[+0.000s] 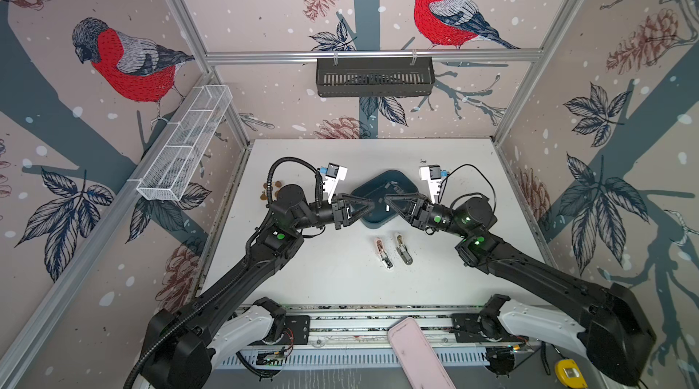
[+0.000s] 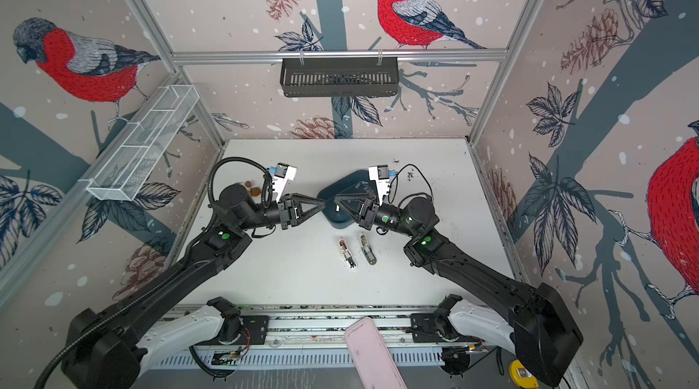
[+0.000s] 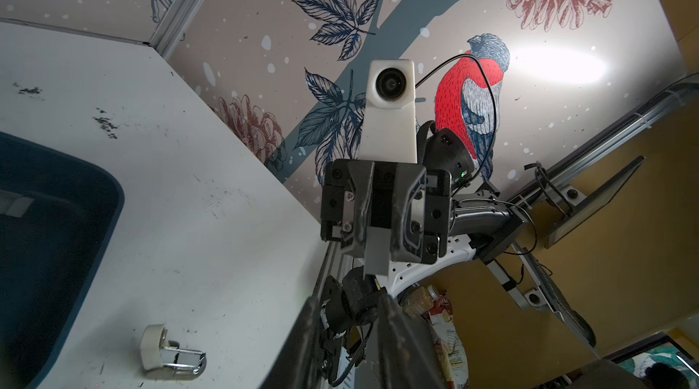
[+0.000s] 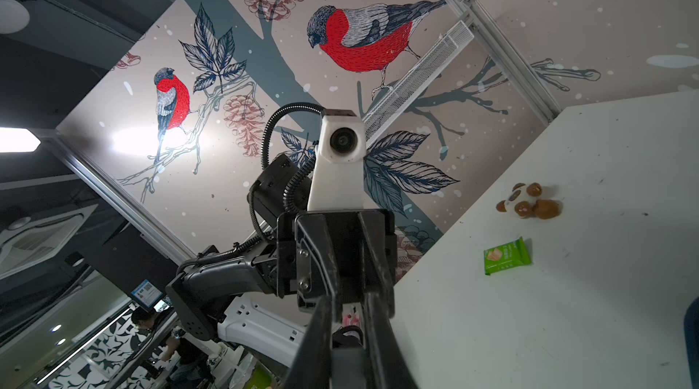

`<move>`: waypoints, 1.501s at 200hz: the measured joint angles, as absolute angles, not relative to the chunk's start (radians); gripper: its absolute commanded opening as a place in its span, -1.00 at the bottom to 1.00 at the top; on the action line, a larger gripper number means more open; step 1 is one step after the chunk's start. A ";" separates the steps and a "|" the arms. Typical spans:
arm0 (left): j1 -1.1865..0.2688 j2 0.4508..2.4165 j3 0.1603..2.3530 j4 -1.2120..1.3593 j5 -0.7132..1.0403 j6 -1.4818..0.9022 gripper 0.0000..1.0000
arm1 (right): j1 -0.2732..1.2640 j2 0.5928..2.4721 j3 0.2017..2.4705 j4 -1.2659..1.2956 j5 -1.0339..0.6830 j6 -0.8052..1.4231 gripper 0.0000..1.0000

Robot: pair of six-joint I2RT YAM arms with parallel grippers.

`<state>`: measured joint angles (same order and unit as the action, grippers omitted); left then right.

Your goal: Load the staples into the stapler

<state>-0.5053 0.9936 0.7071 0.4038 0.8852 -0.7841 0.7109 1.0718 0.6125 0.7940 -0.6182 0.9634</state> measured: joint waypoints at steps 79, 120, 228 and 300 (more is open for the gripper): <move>-0.514 0.689 0.664 -0.069 0.770 -0.505 0.96 | 0.955 0.973 0.595 0.324 -0.239 0.700 -0.65; -0.526 0.629 0.662 -0.204 0.704 -0.403 0.96 | 1.063 1.008 0.604 0.154 0.015 0.619 -0.64; -0.529 0.598 0.604 -0.228 0.682 -0.359 0.96 | 1.163 1.147 0.530 0.087 0.288 0.548 -0.61; -0.530 0.612 0.601 -0.228 0.675 -0.360 0.96 | 1.162 1.188 0.486 0.158 0.282 0.516 -0.61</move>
